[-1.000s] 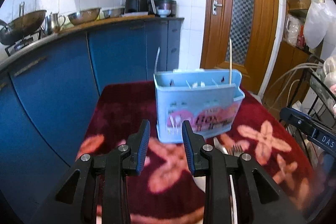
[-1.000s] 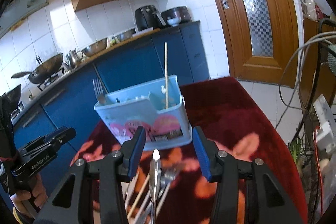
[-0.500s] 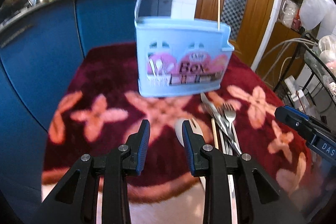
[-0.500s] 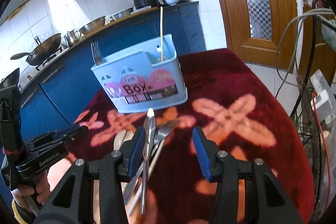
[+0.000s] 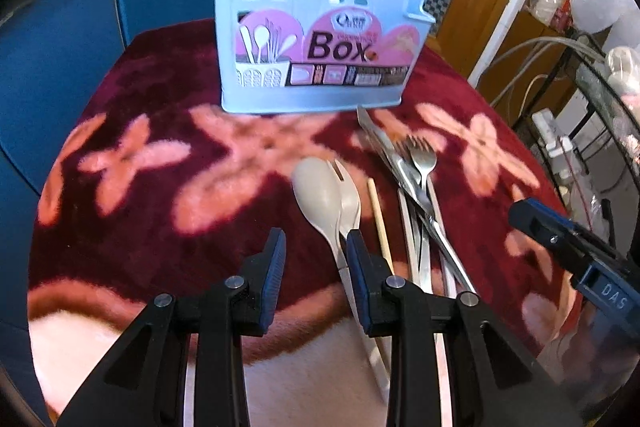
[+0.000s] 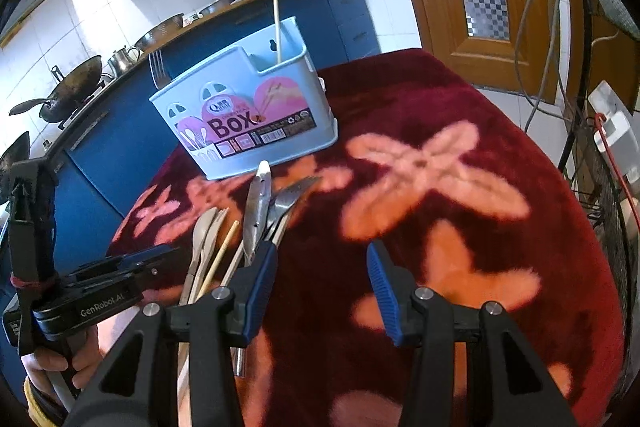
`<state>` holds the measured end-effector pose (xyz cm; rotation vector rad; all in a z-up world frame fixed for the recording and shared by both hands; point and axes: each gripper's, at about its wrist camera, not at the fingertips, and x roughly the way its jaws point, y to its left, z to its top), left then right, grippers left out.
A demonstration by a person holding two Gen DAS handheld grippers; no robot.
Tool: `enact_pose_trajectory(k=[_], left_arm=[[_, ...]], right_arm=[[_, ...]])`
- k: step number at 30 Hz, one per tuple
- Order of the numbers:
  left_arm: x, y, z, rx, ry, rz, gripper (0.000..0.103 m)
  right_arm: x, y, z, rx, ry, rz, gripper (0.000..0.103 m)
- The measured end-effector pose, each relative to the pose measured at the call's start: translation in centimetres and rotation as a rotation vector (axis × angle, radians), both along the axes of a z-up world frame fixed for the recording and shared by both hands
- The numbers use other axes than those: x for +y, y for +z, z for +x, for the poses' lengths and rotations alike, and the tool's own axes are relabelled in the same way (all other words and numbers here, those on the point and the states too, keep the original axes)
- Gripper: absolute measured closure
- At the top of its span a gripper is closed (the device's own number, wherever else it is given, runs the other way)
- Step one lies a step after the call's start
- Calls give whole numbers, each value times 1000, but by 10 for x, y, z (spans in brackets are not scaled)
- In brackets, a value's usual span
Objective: Organize utensils
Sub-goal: 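Reach down and grasp the beige plastic spoon with the left tool, then grasp a silver spoon with the right tool while the left tool lifts the beige spoon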
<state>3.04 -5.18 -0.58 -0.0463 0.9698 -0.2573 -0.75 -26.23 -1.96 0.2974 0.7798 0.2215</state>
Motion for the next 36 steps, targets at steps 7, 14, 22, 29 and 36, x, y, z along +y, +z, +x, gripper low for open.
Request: enact_pose_trajectory(k=[7, 14, 22, 29, 36], left_arm=[[-5, -10, 4, 22, 4, 27, 71], [-10, -16, 11, 20, 4, 42, 76], [-1, -10, 10, 0, 23, -3, 95], [30, 5, 9, -50, 99, -48, 96], [48, 17, 8, -115, 128, -73, 96]], right_arm=[[-3, -2, -2, -4, 0, 10, 53], [-4, -4, -2, 0, 2, 20, 53], [2, -3, -1, 1, 11, 6, 53], [19, -3, 7, 15, 53, -18, 53], [47, -2, 27, 36, 117, -41, 53]])
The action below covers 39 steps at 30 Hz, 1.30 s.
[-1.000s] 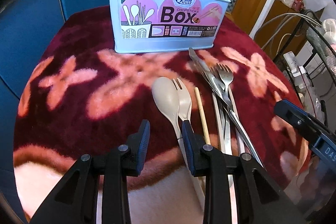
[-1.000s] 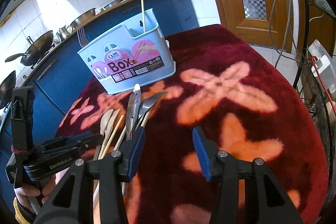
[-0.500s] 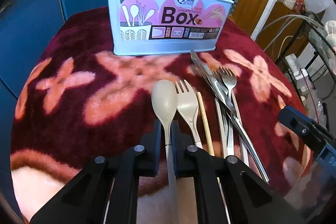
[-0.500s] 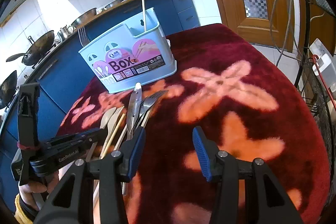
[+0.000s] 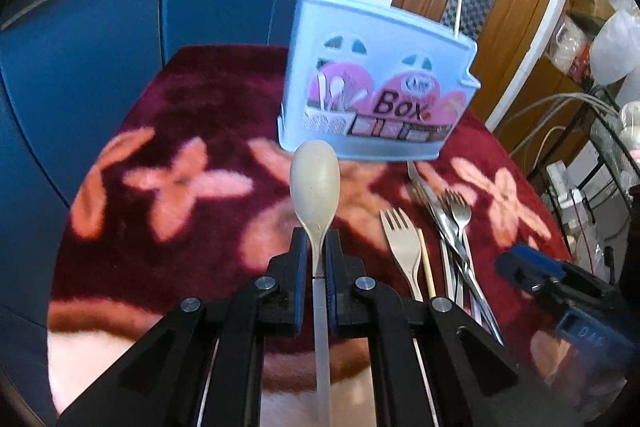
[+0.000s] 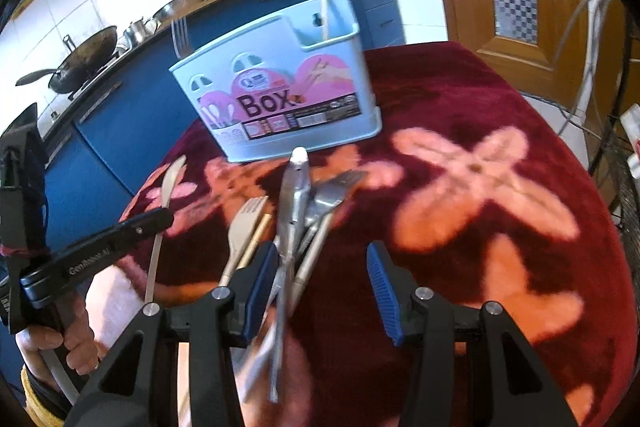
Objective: Organize utensils
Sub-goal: 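Grasp a silver spoon with the right tool while the left tool lifts the beige spoon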
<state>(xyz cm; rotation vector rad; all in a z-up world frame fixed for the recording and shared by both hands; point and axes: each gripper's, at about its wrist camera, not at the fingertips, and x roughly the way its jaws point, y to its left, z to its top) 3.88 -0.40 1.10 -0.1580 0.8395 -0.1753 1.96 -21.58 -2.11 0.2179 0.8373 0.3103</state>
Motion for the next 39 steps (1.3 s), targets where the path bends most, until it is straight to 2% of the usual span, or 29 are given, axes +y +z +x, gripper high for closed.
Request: enact_pose_trajectory(k=[8, 21, 27, 29, 30, 31, 34, 39], left_arm=[[10, 7, 1, -57, -12, -16, 96], [25, 11, 9, -106, -3, -54, 96], [27, 13, 10, -124, -6, -59, 96], [28, 14, 10, -125, -5, -62, 96], [28, 14, 10, -126, -4, -62, 96], [28, 14, 9, -127, -3, -63, 96], [30, 16, 8, -135, -1, -68, 96], [31, 20, 3, -161, -3, -78, 96]], right_arm=[[28, -1, 28, 16, 62, -46, 53], [54, -6, 73, 29, 74, -157, 53], [61, -14, 93, 72, 87, -183, 53], [61, -17, 97, 83, 82, -185, 59], [60, -17, 98, 86, 76, -189, 74], [59, -17, 99, 88, 74, -183, 78], [52, -14, 95, 81, 71, -130, 79], [36, 5, 76, 1, 61, -42, 79]])
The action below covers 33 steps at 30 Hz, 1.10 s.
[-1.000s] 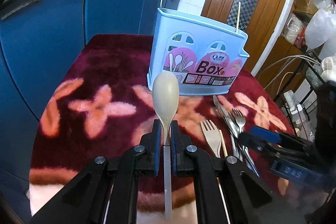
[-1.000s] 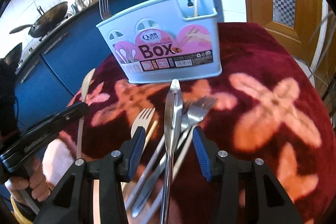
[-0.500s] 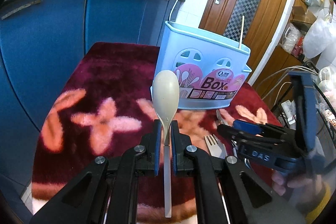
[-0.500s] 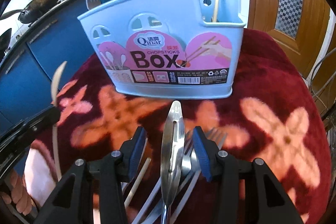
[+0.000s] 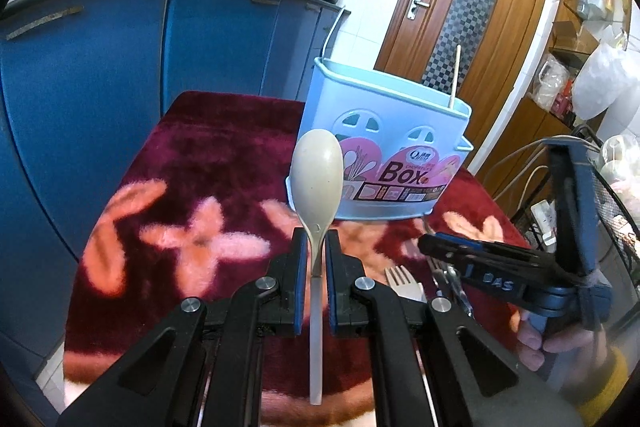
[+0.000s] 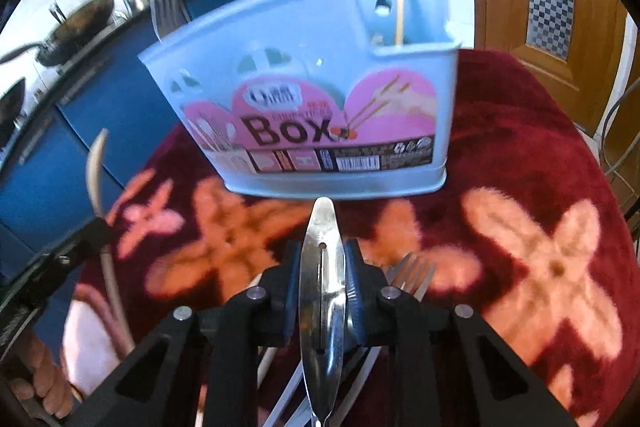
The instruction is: Organize utensils
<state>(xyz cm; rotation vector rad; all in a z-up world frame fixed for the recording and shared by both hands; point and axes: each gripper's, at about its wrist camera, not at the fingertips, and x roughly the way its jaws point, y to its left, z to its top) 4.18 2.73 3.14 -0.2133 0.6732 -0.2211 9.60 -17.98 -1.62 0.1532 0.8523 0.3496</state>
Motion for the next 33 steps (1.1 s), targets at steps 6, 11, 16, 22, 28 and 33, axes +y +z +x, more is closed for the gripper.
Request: enact_pose_trajectory(k=[6, 11, 16, 22, 28, 33], left_arm=[[-5, 11, -8, -41, -14, -1, 97], [-9, 20, -15, -71, -22, 1, 97], [-12, 33, -20, -104, -32, -9, 103], [-15, 42, -17, -129, -45, -2, 103], [-8, 35, -9, -88, -28, -7, 103], [2, 25, 5, -24, 10, 14, 103]], right_arm=[[-16, 30, -30, -129, -13, 100, 80], [-26, 50, -50, -213, -32, 157, 80], [-34, 69, -62, -300, -59, 183, 80], [-44, 83, -66, -357, -84, 203, 80], [-49, 79, -63, -340, -92, 216, 80], [-55, 74, -62, -326, -99, 228, 80]])
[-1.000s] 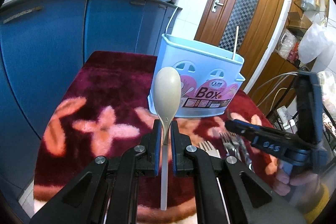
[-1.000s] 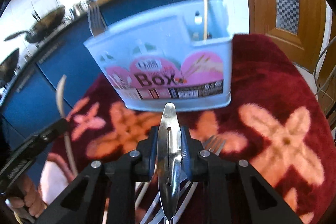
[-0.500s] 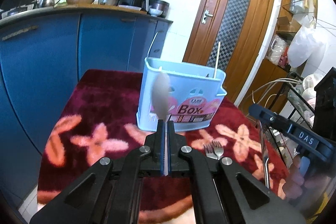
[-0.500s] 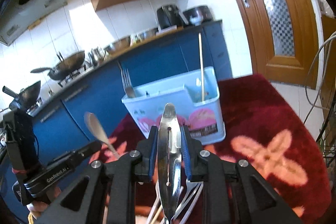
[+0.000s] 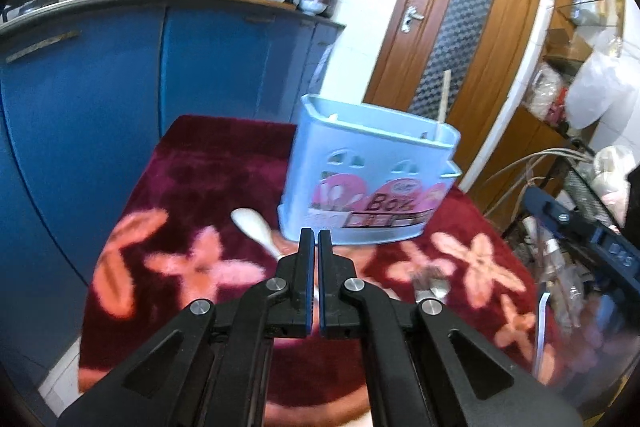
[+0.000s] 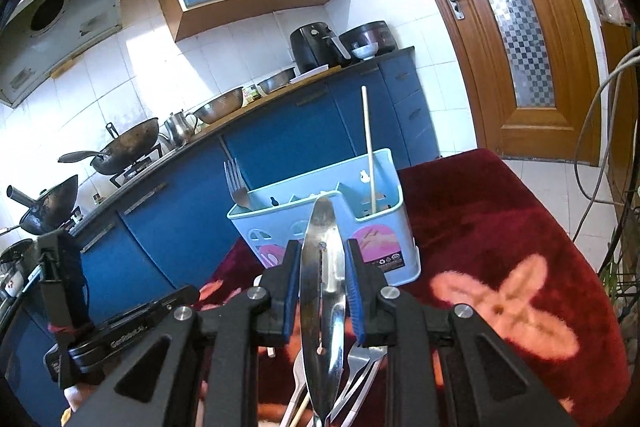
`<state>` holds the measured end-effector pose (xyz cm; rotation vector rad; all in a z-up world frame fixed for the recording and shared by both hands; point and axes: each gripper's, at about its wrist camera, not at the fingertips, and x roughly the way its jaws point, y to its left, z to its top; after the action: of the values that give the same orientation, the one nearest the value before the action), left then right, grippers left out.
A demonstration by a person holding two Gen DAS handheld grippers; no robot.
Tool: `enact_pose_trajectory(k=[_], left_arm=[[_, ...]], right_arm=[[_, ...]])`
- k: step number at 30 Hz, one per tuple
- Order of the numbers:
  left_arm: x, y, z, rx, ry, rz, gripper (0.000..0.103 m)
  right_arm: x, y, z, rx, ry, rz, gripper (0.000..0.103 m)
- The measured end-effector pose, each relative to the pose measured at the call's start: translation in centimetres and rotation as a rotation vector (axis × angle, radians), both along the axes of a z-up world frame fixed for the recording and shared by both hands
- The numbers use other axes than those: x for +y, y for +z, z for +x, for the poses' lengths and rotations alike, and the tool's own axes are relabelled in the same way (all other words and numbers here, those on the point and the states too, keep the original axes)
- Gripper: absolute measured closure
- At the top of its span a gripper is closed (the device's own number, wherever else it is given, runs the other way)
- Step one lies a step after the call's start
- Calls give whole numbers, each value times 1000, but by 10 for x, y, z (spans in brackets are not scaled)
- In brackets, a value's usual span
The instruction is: Organize utensils
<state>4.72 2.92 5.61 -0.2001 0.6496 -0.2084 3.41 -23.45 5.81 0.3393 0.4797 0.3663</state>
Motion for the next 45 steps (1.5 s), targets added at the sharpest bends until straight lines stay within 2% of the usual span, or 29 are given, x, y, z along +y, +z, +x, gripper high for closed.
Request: enact_pose_trajectory(k=[3, 8, 15, 21, 26, 33, 34, 35, 36, 38, 45], left_arm=[[6, -10, 15, 53, 23, 14, 98], [15, -29, 42, 141, 43, -19, 81], [13, -58, 79, 267, 50, -37, 80], [17, -79, 105, 331, 72, -47, 80], [21, -85, 112, 328, 75, -80, 77], [17, -87, 118, 330, 76, -47, 76], [17, -88, 119, 328, 80, -45, 78], [17, -88, 120, 326, 89, -42, 88], [18, -89, 119, 324, 95, -46, 89], [23, -89, 117, 322, 94, -96, 96], [35, -77, 95, 273, 102, -168, 100]], right_arm=[[-1, -2, 0, 1, 1, 1, 80], [-3, -5, 2, 6, 0, -3, 79], [-10, -11, 8, 19, 0, 12, 79], [-19, -14, 13, 26, -11, 26, 79], [-24, -16, 18, 31, -22, 32, 79], [-22, -22, 24, 46, -13, 36, 79], [-22, -23, 25, 48, -11, 37, 79], [-22, -23, 25, 48, -11, 37, 79], [-22, -23, 25, 48, -10, 37, 79], [-22, -23, 25, 46, -12, 36, 79], [-22, -23, 26, 35, -8, 40, 79]])
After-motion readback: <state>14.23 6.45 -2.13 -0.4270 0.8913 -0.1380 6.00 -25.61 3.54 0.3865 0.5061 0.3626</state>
